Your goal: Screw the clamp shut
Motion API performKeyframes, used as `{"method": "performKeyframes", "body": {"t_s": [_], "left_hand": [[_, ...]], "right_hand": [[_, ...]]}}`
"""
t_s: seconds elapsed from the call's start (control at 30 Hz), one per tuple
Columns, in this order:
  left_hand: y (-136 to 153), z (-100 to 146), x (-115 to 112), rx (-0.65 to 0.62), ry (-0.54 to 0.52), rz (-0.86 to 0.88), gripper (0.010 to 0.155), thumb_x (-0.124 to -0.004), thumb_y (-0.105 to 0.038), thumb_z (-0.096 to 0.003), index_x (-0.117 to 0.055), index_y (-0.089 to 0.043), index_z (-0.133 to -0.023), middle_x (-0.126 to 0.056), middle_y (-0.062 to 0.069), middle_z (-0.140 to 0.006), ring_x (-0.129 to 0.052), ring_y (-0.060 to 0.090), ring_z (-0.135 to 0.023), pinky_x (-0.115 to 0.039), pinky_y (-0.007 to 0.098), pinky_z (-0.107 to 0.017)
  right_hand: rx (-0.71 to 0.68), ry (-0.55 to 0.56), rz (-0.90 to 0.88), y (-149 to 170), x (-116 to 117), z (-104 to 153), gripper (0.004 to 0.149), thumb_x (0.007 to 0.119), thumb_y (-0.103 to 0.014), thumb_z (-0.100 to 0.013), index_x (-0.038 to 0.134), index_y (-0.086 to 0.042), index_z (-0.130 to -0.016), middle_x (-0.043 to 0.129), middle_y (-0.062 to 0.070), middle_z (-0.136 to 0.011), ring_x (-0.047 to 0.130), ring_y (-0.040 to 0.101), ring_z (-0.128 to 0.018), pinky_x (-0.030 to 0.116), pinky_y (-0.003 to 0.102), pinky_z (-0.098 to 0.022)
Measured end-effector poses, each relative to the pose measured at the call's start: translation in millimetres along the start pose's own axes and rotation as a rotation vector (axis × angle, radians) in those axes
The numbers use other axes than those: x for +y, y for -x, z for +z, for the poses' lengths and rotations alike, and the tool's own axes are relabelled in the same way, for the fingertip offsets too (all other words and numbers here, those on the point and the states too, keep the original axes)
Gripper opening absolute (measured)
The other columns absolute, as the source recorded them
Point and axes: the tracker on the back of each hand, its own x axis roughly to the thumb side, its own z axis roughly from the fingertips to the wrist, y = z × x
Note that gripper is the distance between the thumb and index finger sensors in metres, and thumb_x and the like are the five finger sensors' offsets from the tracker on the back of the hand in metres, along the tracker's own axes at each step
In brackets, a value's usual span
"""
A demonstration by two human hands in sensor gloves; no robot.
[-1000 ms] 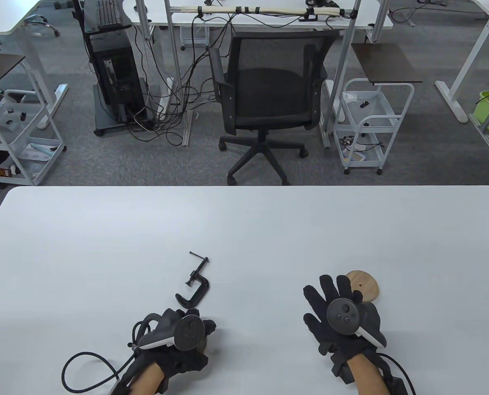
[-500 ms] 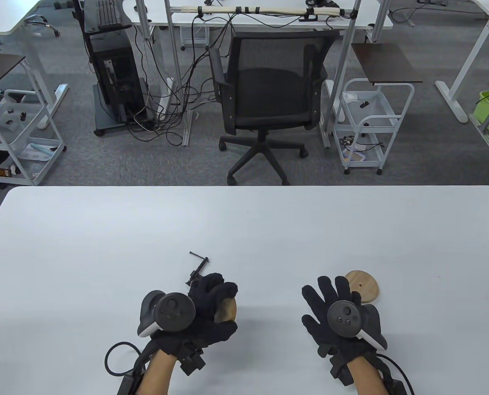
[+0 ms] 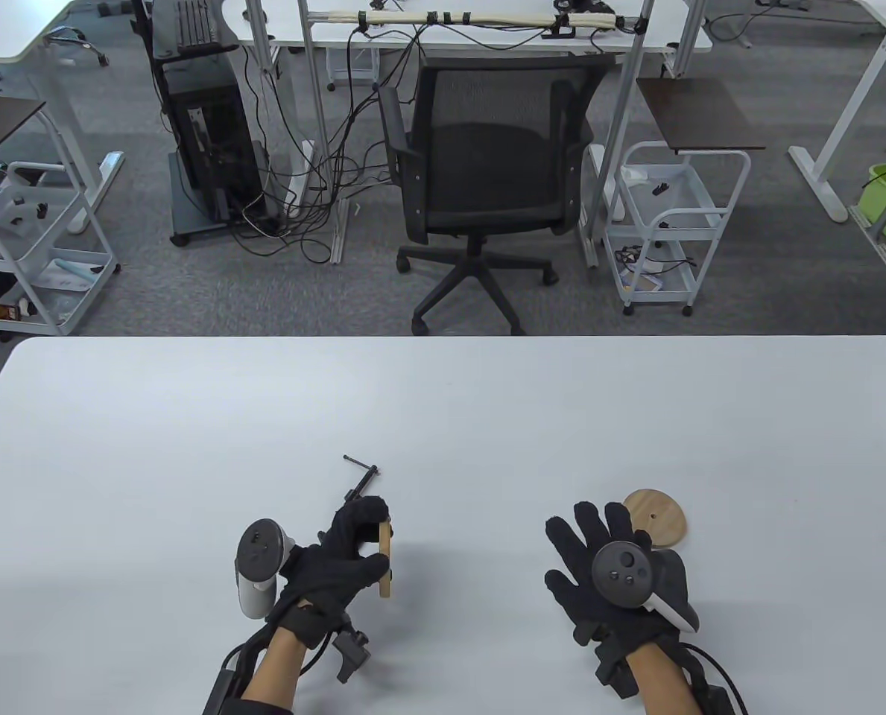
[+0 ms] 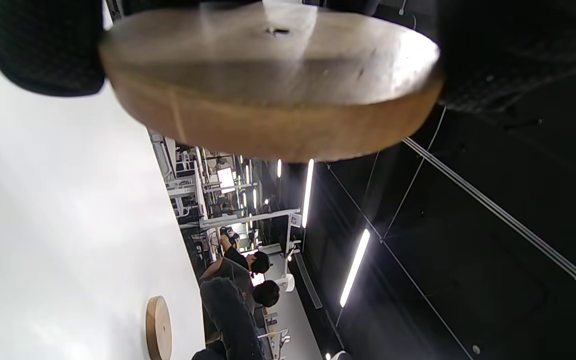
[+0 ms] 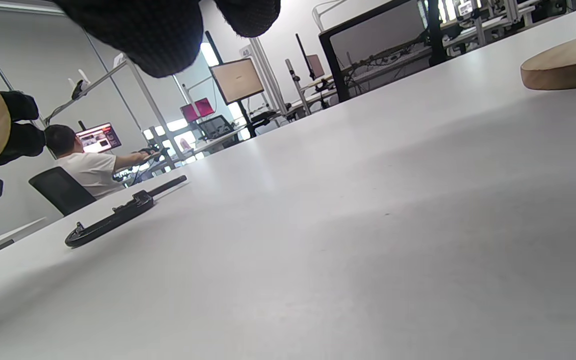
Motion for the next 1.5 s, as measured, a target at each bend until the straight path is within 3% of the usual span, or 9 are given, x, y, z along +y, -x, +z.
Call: {"method": "performKeyframes", "body": {"t_s": [0.3,0.5,0.77,0.93,1.17,1.3,1.37,1.43,1.5], "left_hand": [[-2.4,1.9,-11.3,-0.018,0.018,0.063,0.086,-0.087,-0.066,-0.0461,-0.04,-0.034,-0.111,-0.037,0.024,-0.115,-0.05,0.056,-0.097,-0.081,0.067,-0.05],[-3.6,2.9,-10.1,-0.021,0.011,0.083,0.086,-0.087,-0.066,-0.0461,-0.04,-0.034,-0.111,-0.037,0.024,-0.115,-0.05,0.056,-0.097,-0.081,0.067,-0.05],[-3.4,3.1,-9.0,-0.031,0.008,0.082,0.086,-0.087,-0.066,-0.0465,-0.039,-0.034,-0.111,-0.036,0.024,-0.115,-0.049,0.056,-0.098,-0.081,0.067,-0.05],[-2.2,4.5,-6.2,-0.034,-0.038,0.072,0.086,-0.086,-0.066,-0.0464,-0.04,-0.034,-0.111,-0.037,0.023,-0.115,-0.05,0.056,-0.098,-0.081,0.067,-0.05],[-1.4,3.8,-4.2,-0.029,-0.04,0.079,0.086,-0.086,-0.066,-0.0464,-0.04,-0.034,-0.111,-0.037,0.023,-0.115,-0.05,0.056,-0.098,-0.081,0.067,-0.05],[-2.1,4.5,-2.0,-0.038,-0.063,0.076,0.085,-0.086,-0.066,-0.0468,-0.04,-0.034,-0.111,-0.037,0.024,-0.115,-0.05,0.056,-0.098,-0.081,0.067,-0.05],[-2.0,5.1,-1.2,-0.039,-0.073,0.075,0.085,-0.086,-0.066,-0.0467,-0.04,-0.034,-0.111,-0.037,0.023,-0.115,-0.05,0.056,-0.098,-0.081,0.067,-0.05],[-1.5,4.6,-1.5,-0.038,-0.073,0.079,0.085,-0.086,-0.066,-0.047,-0.04,-0.034,-0.111,-0.037,0.023,-0.115,-0.05,0.055,-0.098,-0.081,0.066,-0.051],[0.9,3.8,-2.8,-0.031,-0.069,0.107,0.086,-0.086,-0.067,-0.047,-0.039,-0.034,-0.111,-0.036,0.023,-0.115,-0.05,0.055,-0.098,-0.081,0.066,-0.051]], "right_hand": [[0.008,0.076,-0.127,4.0,-44.9,-9.3,0.08,0.076,-0.053,-0.049,0.031,-0.035,-0.113,0.016,0.013,-0.121,0.006,0.053,-0.102,0.02,0.082,-0.061],[0.127,0.006,-0.053,21.8,-66.1,-32.8,0.079,0.08,-0.051,-0.048,0.039,-0.033,-0.114,0.015,0.013,-0.121,0.005,0.054,-0.102,0.02,0.083,-0.061],[0.297,-0.105,0.011,62.7,-52.3,-65.3,0.082,0.084,-0.048,-0.046,0.039,-0.033,-0.112,0.013,0.011,-0.12,0.007,0.056,-0.101,0.028,0.085,-0.061],[0.409,-0.153,-0.058,96.4,-32.9,-76.2,0.083,0.086,-0.046,-0.045,0.04,-0.032,-0.112,0.015,0.013,-0.12,0.012,0.06,-0.099,0.034,0.084,-0.06],[0.477,-0.227,0.055,109.1,-24.0,-88.1,0.08,0.09,-0.043,-0.042,0.05,-0.026,-0.11,0.023,0.015,-0.119,0.031,0.065,-0.096,0.05,0.08,-0.057],[0.533,-0.295,0.044,118.6,-17.1,-87.6,0.081,0.088,-0.043,-0.043,0.044,-0.028,-0.11,0.022,0.014,-0.118,0.028,0.065,-0.096,0.047,0.081,-0.056],[0.526,-0.221,0.015,119.4,-17.8,-87.4,0.079,0.09,-0.039,-0.042,0.05,-0.025,-0.109,0.029,0.016,-0.117,0.032,0.065,-0.095,0.047,0.082,-0.054],[0.529,-0.26,0.039,120.7,-18.9,-86.9,0.079,0.088,-0.041,-0.043,0.047,-0.027,-0.109,0.027,0.015,-0.117,0.031,0.063,-0.096,0.047,0.08,-0.055],[0.528,-0.227,0.026,121.6,-20.5,-86.6,0.077,0.09,-0.038,-0.042,0.051,-0.026,-0.107,0.031,0.016,-0.116,0.034,0.063,-0.095,0.048,0.08,-0.055]]}}
